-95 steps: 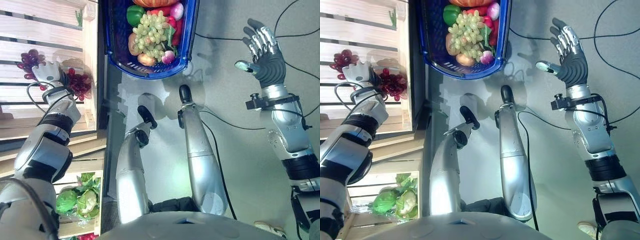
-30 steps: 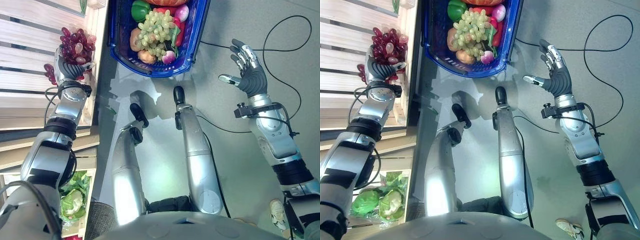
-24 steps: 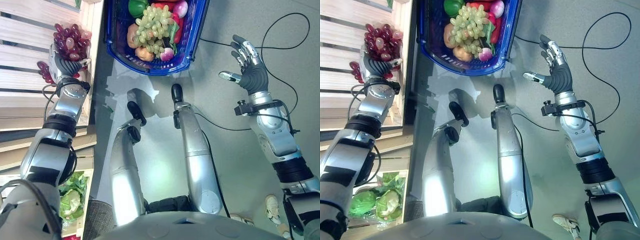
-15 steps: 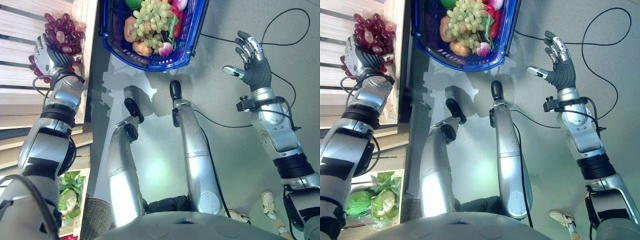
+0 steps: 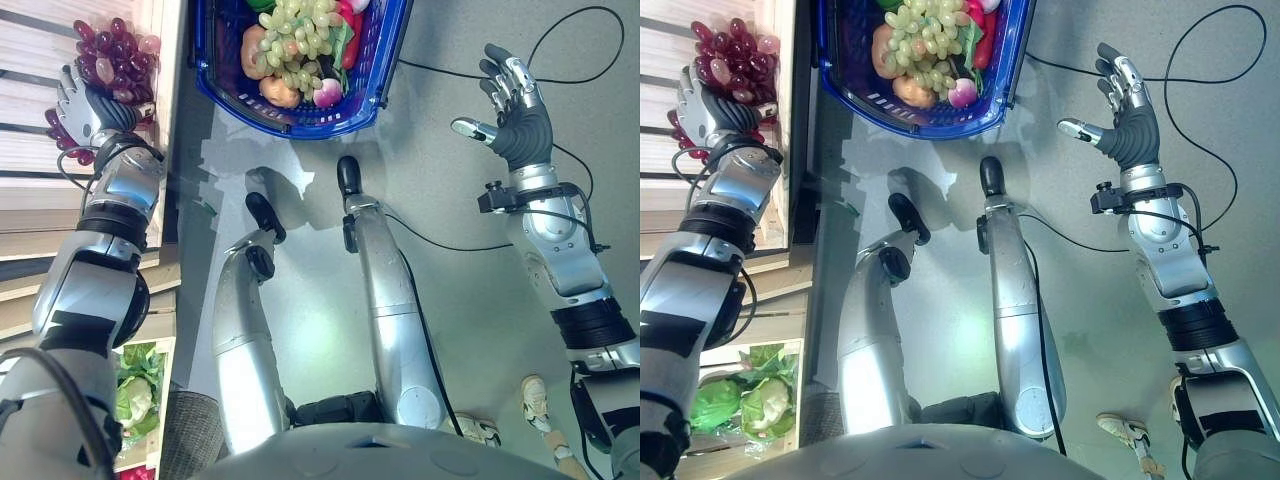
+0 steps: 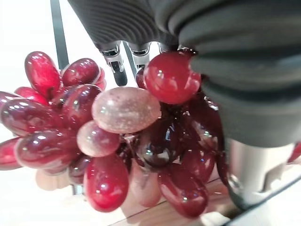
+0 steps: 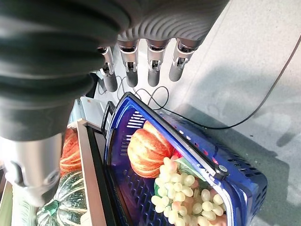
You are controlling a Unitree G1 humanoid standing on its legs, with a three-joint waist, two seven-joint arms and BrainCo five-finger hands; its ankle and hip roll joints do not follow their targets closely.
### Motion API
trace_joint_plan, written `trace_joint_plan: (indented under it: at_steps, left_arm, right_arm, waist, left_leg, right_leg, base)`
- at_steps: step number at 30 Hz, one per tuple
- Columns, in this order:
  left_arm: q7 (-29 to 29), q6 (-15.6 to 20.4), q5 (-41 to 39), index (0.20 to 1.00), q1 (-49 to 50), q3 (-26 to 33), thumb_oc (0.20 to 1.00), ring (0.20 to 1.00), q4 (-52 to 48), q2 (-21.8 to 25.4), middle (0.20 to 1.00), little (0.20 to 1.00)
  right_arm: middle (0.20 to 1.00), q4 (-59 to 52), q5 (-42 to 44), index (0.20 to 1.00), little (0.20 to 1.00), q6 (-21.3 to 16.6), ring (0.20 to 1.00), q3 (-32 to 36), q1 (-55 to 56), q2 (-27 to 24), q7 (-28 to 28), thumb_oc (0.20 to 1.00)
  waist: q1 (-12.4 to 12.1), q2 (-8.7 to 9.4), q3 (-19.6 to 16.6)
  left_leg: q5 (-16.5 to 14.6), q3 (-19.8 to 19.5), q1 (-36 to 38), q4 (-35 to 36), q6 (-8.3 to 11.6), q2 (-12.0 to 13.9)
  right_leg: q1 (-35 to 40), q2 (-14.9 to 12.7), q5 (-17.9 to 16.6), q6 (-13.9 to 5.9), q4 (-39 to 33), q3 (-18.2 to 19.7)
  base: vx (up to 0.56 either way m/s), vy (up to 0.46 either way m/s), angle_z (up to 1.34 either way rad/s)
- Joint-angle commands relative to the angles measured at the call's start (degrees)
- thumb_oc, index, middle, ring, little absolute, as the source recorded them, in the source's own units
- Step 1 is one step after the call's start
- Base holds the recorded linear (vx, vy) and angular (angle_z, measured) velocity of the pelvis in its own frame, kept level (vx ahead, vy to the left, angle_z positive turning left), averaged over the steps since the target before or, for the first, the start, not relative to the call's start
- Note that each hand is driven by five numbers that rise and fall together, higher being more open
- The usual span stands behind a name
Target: Pick up fruits and vegetables into the basket
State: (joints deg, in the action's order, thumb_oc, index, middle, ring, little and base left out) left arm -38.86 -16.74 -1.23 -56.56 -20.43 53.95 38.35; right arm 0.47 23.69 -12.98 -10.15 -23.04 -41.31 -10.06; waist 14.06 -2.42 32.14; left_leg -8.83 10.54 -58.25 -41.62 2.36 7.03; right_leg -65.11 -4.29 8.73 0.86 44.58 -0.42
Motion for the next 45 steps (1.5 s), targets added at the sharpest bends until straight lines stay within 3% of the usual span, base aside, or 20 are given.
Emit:
trace_joint_plan:
  at_steps: [1, 3, 6, 14, 23, 29, 32, 35, 39, 45]
  left_arm:
    - [3.78, 2.61, -5.47, 1.000, 1.88, -0.08, 1.000, 1.000, 5.35, -0.26, 1.000, 1.000]
    - [4.30, 2.88, -6.34, 1.000, 1.74, 0.07, 1.000, 1.000, 5.09, -0.62, 1.000, 1.000]
    - [4.92, 3.40, -8.45, 0.200, 1.55, 0.26, 0.200, 0.200, 4.62, -1.61, 0.200, 0.200]
    - [7.37, 4.41, -7.24, 0.200, 0.65, -0.64, 0.200, 0.200, 4.32, -2.24, 0.200, 0.200]
    - [7.36, 9.76, -16.56, 0.200, 1.91, 1.71, 0.200, 0.200, 2.51, -3.56, 0.200, 0.200]
    - [9.11, 18.27, -28.99, 0.200, 4.65, 5.98, 0.200, 0.200, -1.17, -5.55, 0.200, 0.200]
    - [12.28, 24.31, -32.70, 0.200, 6.53, 7.41, 0.200, 0.200, -5.31, -6.47, 0.200, 0.200]
    - [15.04, 27.94, -36.91, 0.200, 9.17, 7.94, 0.200, 0.200, -10.14, -7.21, 0.200, 0.200]
    - [17.88, 30.77, -39.01, 0.200, 11.76, 8.43, 0.200, 0.200, -15.34, -7.76, 0.200, 0.200]
    - [22.36, 34.50, -39.19, 0.200, 15.71, 10.12, 0.200, 0.200, -22.52, -8.70, 0.200, 0.200]
  right_arm:
    - [1.000, -2.32, 1.30, 1.000, 1.000, -3.16, 1.000, -0.50, 0.36, 1.99, -1.43, 1.000]
    - [1.000, -2.35, 1.11, 1.000, 1.000, -3.10, 1.000, -0.56, 0.29, 2.30, -1.56, 1.000]
    - [1.000, -2.56, 1.56, 1.000, 1.000, -2.26, 1.000, -0.38, -0.16, 2.53, -1.46, 1.000]
    - [1.000, -2.55, 1.81, 1.000, 1.000, -1.80, 1.000, -0.06, -0.77, 2.64, -0.84, 1.000]
    - [1.000, -3.36, 0.91, 1.000, 1.000, -1.94, 1.000, 0.43, 0.06, 3.13, -1.16, 1.000]
    - [1.000, -4.27, -0.39, 1.000, 1.000, -1.41, 1.000, 0.26, 0.70, 4.28, -1.62, 1.000]
    - [1.000, -5.11, -1.33, 1.000, 1.000, -1.06, 1.000, 0.57, 1.50, 5.32, -1.68, 1.000]
    - [1.000, -5.90, -2.10, 1.000, 1.000, -0.83, 1.000, 1.14, 2.76, 6.17, -1.12, 1.000]
    - [1.000, -6.58, -3.02, 1.000, 1.000, 0.91, 1.000, 1.37, 4.34, 7.23, 0.59, 1.000]
    - [1.000, -6.16, -6.42, 1.000, 1.000, 7.13, 1.000, 0.65, 6.55, 7.98, 3.43, 1.000]
  waist:
    - [0.10, 3.32, -2.35]
    - [0.08, 3.41, -2.35]
    - [0.14, 3.53, -2.35]
    - [0.53, 3.60, -2.35]
    - [0.60, 3.57, -2.35]
    - [0.26, 3.60, -2.35]
    - [0.05, 3.55, -2.35]
    - [-0.24, 3.28, -2.35]
    - [-0.58, 3.10, -2.35]
    - [-1.26, 2.50, -2.35]
  left_leg:
    - [-1.78, 1.86, -0.10, 2.10, -2.11, -2.84]
    - [-1.87, 1.77, -0.22, 1.97, -2.15, -2.83]
    - [-1.86, 1.58, -0.32, 1.99, -2.15, -2.89]
    - [-1.67, 1.76, -0.41, 2.09, -2.02, -2.67]
    - [-1.77, 1.77, 0.26, 2.50, -1.98, -2.75]
    - [-1.91, 1.55, 1.33, 2.65, -1.99, -2.79]
    - [-2.12, 1.64, 2.65, 3.06, -2.12, -2.83]
    - [-2.20, 1.78, 4.00, 3.54, -2.28, -3.00]
    - [-2.43, 1.78, 5.61, 3.93, -2.45, -3.41]
    - [-2.64, 2.16, 9.52, 5.00, -2.80, -4.04]
  right_leg:
    - [0.58, 2.58, 1.53, -3.08, 0.83, -0.62]
    - [0.52, 2.62, 1.54, -3.08, 0.88, -0.68]
    - [0.46, 2.74, 1.51, -3.14, 0.94, -0.68]
    - [0.23, 3.04, 1.48, -3.07, 1.02, -0.50]
    - [0.71, 2.95, 1.58, -3.03, 0.58, -0.52]
    - [1.71, 2.85, 1.66, -3.05, 0.42, -0.63]
    - [2.96, 2.76, 1.61, -3.09, -0.24, -0.75]
    - [4.13, 2.69, 1.43, -3.18, -0.72, -0.84]
    - [5.69, 2.74, 1.36, -3.14, -1.27, -0.93]
    - [9.47, 2.59, 1.56, -2.92, -2.32, -1.25]
  base:
    - [0.01, -0.035, 0.00]
    - [0.00, -0.015, 0.00]
    - [0.00, 0.000, 0.00]
    - [0.00, 0.000, 0.00]
    - [0.00, 0.000, 0.00]
    - [0.00, 0.000, 0.00]
    - [-0.01, -0.003, 0.03]
    - [-0.01, 0.009, 0.05]
    - [-0.01, 0.011, 0.06]
    - [-0.01, 0.027, 0.09]
